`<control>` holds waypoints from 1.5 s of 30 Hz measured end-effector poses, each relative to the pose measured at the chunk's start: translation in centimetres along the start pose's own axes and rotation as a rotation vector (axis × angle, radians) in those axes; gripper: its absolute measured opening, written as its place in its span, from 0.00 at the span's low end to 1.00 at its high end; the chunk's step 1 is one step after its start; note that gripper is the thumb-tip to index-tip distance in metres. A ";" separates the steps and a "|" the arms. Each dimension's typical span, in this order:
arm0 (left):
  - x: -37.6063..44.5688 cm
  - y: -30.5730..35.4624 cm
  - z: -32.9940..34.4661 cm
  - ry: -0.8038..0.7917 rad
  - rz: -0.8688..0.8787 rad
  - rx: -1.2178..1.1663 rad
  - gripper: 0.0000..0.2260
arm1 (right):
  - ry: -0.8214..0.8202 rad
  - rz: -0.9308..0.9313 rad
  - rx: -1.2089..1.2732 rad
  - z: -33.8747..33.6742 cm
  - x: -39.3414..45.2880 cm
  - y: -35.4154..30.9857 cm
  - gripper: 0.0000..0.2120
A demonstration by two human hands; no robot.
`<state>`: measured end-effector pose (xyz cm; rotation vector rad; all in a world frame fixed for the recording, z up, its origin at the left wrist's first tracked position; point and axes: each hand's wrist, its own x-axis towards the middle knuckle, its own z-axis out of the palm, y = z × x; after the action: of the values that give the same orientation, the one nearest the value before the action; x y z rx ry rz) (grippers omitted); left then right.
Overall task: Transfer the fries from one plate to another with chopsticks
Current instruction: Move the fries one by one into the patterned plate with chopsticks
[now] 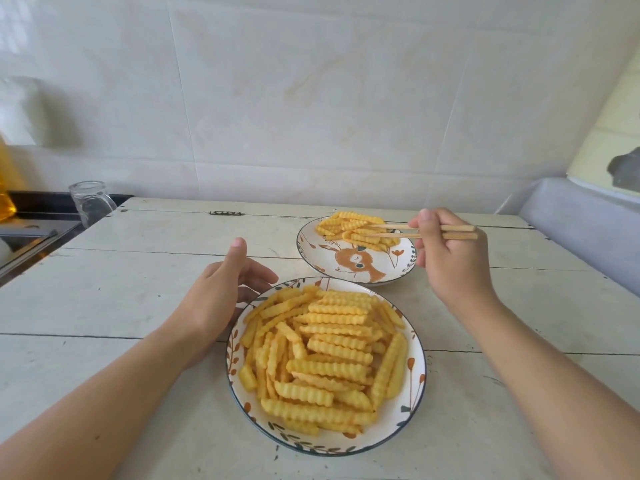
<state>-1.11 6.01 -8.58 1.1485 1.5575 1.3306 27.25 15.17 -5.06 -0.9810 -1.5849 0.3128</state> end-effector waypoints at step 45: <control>-0.1 0.2 0.0 -0.005 -0.019 0.005 0.34 | 0.106 0.262 0.430 -3.3 1.1 -3.0 0.20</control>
<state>-1.08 5.91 -8.36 1.1365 1.5658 1.3110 29.08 13.11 -1.37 -0.8488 -1.2231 0.7383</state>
